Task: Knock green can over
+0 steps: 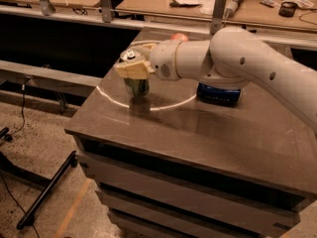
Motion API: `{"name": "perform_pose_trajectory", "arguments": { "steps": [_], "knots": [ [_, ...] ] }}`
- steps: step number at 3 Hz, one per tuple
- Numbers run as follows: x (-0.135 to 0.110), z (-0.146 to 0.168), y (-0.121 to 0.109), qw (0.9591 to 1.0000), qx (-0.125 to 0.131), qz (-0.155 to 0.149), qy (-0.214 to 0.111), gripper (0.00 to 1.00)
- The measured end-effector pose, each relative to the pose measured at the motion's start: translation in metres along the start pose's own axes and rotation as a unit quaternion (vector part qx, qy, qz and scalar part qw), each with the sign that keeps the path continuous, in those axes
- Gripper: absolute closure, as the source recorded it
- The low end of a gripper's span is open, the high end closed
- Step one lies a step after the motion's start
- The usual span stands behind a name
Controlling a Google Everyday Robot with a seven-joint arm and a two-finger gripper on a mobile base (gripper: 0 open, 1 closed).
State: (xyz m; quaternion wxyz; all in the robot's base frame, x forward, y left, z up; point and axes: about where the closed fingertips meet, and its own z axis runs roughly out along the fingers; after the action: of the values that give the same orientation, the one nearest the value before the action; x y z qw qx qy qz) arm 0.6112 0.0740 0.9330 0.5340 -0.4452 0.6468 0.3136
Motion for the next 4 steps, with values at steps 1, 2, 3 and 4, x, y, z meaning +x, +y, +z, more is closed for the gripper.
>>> {"name": "perform_pose_trajectory", "arguments": {
  "steps": [1,2,3,4],
  "knots": [
    [-0.013,-0.023,0.000,0.9976,0.003,-0.029,0.063,0.74],
    [-0.018,-0.033,0.002,0.9900,-0.009,-0.053,0.131,0.74],
    [-0.010,-0.042,0.011,0.9806,-0.043,-0.042,0.186,0.73],
    [0.006,-0.054,0.028,0.9664,-0.083,-0.020,0.242,0.73]
  ]
}}
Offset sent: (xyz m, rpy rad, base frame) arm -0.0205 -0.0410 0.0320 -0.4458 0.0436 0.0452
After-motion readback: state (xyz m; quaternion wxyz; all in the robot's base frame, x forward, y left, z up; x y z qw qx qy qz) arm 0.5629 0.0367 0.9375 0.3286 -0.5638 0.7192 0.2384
